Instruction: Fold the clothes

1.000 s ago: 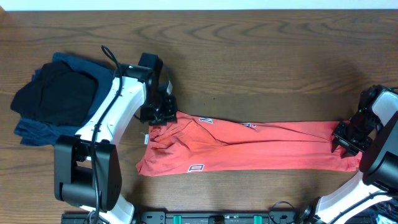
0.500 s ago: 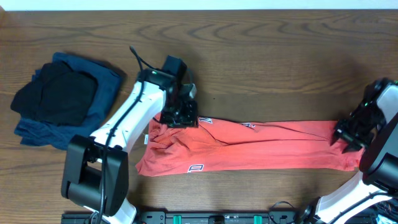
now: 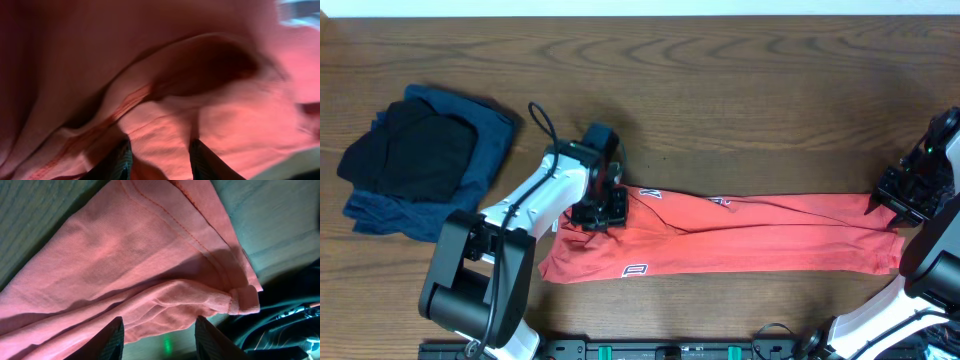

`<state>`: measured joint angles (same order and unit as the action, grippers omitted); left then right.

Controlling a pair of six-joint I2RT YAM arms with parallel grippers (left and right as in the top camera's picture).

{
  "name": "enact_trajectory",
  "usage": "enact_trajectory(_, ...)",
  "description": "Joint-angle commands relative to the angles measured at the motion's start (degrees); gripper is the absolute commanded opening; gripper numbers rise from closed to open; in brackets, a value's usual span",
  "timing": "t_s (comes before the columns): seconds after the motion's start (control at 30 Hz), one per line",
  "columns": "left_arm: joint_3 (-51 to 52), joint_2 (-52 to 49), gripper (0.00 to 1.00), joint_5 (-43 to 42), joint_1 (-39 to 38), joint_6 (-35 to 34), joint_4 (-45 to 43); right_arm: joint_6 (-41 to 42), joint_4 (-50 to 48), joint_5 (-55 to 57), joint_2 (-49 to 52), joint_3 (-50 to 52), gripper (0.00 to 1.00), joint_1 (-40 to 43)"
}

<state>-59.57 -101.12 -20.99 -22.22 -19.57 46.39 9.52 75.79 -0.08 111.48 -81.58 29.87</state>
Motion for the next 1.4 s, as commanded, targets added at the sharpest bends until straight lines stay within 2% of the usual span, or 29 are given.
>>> enact_trajectory(0.0,3.3,1.1,0.40,1.1,0.7,-3.7,-1.4,-1.0,0.1,-0.2,-0.3,-0.7,0.45,0.3)
enact_trajectory(0.23,2.2,1.7,0.41,1.1,2.9,0.1,-2.7,-1.0,0.1,-0.2,-0.3,-0.7,0.45,0.3)
enact_trajectory(0.57,-0.4,7.3,0.54,0.9,2.6,3.1,-4.0,-1.0,-0.2,-0.2,-0.3,-0.7,0.45,0.3)
enact_trajectory(0.9,-0.2,5.7,0.55,0.9,-0.3,3.0,-12.5,-1.0,0.2,-0.2,-0.3,-0.7,0.45,0.3)
enact_trajectory(1.2,-0.2,-0.3,0.55,0.7,-1.2,1.7,-14.8,-1.0,0.3,-0.2,-0.3,-0.7,0.45,0.3)
enact_trajectory(1.23,-0.2,-0.9,0.50,0.5,-1.3,1.7,-15.0,-1.0,0.3,-0.2,-0.3,-0.7,0.45,0.3)
enact_trajectory(1.37,-0.2,-0.9,0.11,-2.8,-1.4,1.7,-15.1,-1.0,0.3,-0.2,-0.3,-0.7,0.45,0.3)
